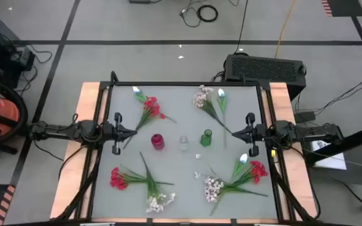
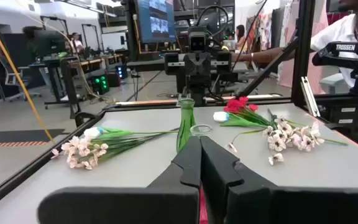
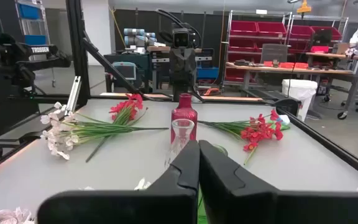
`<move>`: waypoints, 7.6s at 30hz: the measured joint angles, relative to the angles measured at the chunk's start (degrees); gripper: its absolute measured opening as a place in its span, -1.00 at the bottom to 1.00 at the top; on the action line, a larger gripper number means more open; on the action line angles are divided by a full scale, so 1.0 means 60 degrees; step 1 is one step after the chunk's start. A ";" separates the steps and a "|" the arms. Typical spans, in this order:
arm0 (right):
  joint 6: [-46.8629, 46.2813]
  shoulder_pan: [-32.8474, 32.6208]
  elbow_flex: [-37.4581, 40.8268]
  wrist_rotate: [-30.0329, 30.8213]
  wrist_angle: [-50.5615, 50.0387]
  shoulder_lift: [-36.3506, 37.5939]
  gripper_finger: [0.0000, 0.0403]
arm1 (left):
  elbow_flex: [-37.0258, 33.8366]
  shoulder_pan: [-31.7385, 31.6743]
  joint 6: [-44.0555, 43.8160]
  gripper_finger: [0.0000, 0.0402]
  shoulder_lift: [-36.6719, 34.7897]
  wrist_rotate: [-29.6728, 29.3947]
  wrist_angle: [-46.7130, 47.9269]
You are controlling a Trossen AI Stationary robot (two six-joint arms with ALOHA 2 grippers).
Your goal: Sort flowers into vase by color
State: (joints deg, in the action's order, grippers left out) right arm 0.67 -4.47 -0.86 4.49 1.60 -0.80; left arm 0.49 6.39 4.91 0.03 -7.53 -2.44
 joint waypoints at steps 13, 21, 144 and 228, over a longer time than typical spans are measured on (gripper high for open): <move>0.0000 -0.0003 0.0000 -0.0003 -0.0002 0.0004 -1.00 | -0.0002 -0.0004 -0.0003 -0.99 0.0000 0.0000 -0.0003; 0.0001 0.0000 0.0000 -0.0001 0.0000 0.0004 -1.00 | -0.0002 -0.0004 -0.0001 -0.99 -0.0002 0.0000 -0.0002; 0.0076 -0.0004 -1.6071 0.0975 -0.7938 -1.1707 -1.00 | 0.0004 0.0000 -0.1527 -0.99 0.0000 -0.0786 -0.0003; -0.1405 0.5818 -0.9464 -0.0660 -0.4311 -1.6326 0.22 | 0.7512 -0.0812 -0.1016 -0.99 0.8349 -0.0543 0.3574</move>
State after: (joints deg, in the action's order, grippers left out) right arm -7.76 30.44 -57.65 0.53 -24.26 -98.75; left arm 45.56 1.52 -1.19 50.13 -10.79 19.00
